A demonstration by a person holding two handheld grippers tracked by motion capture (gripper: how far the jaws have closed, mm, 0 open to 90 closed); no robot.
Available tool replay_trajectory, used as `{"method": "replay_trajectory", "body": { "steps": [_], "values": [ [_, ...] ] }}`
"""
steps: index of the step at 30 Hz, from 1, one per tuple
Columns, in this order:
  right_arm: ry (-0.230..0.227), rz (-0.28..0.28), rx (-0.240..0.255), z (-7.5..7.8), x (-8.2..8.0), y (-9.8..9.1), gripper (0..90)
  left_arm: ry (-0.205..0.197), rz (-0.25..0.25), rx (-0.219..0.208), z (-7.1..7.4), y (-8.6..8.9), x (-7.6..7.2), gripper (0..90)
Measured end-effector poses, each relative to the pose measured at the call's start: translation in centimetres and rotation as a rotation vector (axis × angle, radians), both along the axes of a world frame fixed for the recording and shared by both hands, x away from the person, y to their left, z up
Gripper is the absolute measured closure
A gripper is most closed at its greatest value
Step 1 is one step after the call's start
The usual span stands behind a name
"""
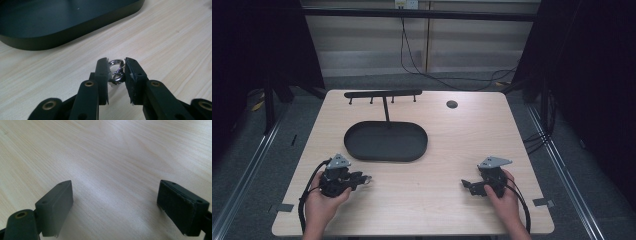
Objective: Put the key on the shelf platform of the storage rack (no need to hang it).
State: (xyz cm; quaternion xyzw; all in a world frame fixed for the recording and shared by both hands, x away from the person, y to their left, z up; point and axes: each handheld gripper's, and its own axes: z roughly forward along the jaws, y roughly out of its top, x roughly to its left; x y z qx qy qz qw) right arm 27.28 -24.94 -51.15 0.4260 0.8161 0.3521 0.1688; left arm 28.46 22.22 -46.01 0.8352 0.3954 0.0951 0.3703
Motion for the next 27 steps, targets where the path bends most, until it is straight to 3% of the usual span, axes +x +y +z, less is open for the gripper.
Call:
{"method": "replay_trajectory", "body": {
  "steps": [17, 27],
  "values": [
    [-0.001, 0.001, 0.0, 0.0, 0.0, 0.0, 13.0, 0.032, -0.013, -0.011, 1.1, -0.6, 1.4, 73.4],
    [-0.001, 0.0, 0.0, 0.0, 0.0, 0.0, 13.0, 0.051, -0.015, -0.014, 1.1, -0.8, 1.8, 73.5]
  ]
}}
